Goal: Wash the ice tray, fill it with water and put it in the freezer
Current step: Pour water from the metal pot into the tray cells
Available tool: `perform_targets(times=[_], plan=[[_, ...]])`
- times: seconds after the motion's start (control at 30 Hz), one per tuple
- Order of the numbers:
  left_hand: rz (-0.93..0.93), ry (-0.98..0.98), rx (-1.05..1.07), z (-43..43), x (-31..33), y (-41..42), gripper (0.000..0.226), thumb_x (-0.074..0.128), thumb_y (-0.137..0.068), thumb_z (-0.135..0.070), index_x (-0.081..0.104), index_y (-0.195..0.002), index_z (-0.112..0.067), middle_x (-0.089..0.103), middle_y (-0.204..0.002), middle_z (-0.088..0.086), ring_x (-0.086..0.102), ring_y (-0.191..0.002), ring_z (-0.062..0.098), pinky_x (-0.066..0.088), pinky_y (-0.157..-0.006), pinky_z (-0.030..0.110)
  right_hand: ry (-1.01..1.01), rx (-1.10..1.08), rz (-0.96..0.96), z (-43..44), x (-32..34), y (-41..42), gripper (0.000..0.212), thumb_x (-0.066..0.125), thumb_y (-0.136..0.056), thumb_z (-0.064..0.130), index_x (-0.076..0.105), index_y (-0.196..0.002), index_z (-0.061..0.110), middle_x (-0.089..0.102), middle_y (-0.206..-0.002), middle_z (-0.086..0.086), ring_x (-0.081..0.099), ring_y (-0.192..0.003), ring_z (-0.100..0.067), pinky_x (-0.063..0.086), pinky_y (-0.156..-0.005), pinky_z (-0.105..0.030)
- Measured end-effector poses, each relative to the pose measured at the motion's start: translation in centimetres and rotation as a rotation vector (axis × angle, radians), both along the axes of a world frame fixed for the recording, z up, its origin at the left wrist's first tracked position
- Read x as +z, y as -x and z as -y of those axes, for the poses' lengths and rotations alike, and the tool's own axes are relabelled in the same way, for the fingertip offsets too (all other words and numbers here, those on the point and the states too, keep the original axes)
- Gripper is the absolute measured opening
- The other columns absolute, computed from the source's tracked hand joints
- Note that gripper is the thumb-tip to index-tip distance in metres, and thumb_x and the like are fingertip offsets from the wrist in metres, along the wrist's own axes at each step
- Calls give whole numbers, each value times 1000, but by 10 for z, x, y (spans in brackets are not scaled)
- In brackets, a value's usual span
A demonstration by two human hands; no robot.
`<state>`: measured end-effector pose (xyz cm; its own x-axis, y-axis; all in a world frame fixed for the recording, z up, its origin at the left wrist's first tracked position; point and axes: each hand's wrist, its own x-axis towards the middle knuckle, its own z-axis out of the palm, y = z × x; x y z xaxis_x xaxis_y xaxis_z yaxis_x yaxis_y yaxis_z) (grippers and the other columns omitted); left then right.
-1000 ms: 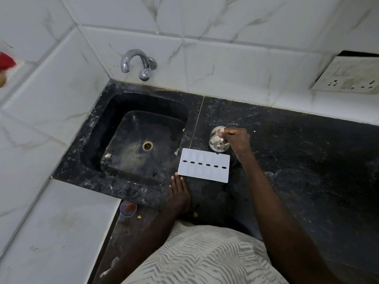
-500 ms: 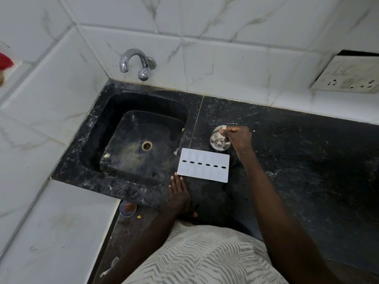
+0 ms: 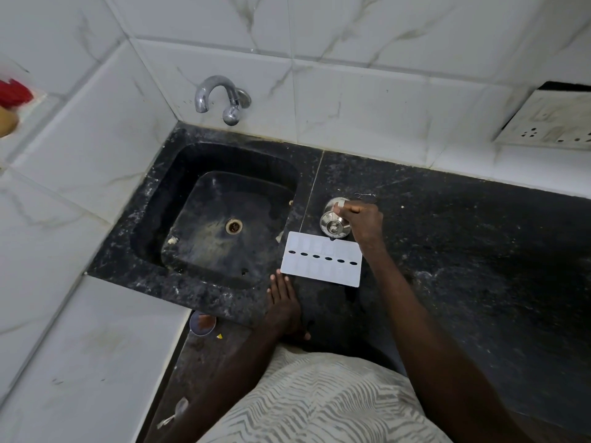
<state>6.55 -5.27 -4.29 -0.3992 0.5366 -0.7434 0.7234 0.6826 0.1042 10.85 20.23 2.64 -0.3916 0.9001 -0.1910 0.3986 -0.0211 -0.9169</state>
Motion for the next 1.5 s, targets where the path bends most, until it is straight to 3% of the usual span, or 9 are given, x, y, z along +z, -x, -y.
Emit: perform_targets(times=[0.13, 0.4, 0.53, 0.63, 0.73, 1.13, 1.5], plan=[[-1, -4, 2, -1, 0, 0, 167, 91, -62, -63, -28, -152, 13, -40, -155, 38, -35, -147, 53, -9, -125, 60, 8, -18, -44, 5, 1, 1, 26, 90, -77, 16, 82, -100, 7, 79, -94, 2, 73, -84, -9, 59, -78, -21], [0, 1, 0, -1, -3, 1, 168, 91, -62, -64, -29, -151, 12, -42, -154, 37, -37, -146, 53, -9, -125, 60, 20, -47, -71, 4, 4, 1, 25, 89, -77, 11, 82, -101, 5, 77, -90, 4, 73, -82, -10, 59, -79, -22], [-5, -10, 1, 0, -5, 1, 168, 90, -62, -66, -29, -151, 12, -41, -154, 38, -36, -146, 53, -9, -124, 60, 28, -59, -62, 3, 2, 0, 25, 90, -77, 13, 82, -101, 8, 77, -86, 8, 71, -73, 2, 57, -72, -16], [-4, -14, 2, 0, -7, 1, 170, 90, -60, -67, -29, -151, 12, -43, -153, 38, -37, -145, 53, -9, -124, 61, 45, -70, -72, 2, 2, 1, 24, 90, -76, 14, 83, -99, 10, 76, -80, 15, 74, -77, -6, 60, -75, -24], [3, -10, 12, 0, -8, 1, 169, 91, -60, -65, -28, -152, 12, -42, -153, 37, -37, -145, 53, -7, -126, 62, 86, -96, -88, 1, 2, 3, 24, 90, -76, 15, 83, -98, 10, 79, -86, 6, 76, -82, -14, 63, -79, -31], [6, -28, 22, 1, -9, 2, 170, 92, -58, -65, -27, -152, 12, -39, -155, 38, -35, -147, 52, -7, -125, 62, 64, -78, -140, 11, 2, 14, 29, 89, -78, 13, 81, -105, 6, 79, -96, -2, 75, -82, -8, 60, -73, -20], [28, -1, 13, -1, -1, 1, 167, 92, -63, -61, -30, -151, 11, -43, -153, 37, -38, -145, 52, -12, -123, 60, 41, -37, -144, 12, 1, 17, 28, 90, -77, 14, 82, -103, 9, 80, -98, -1, 77, -89, -13, 64, -83, -32]])
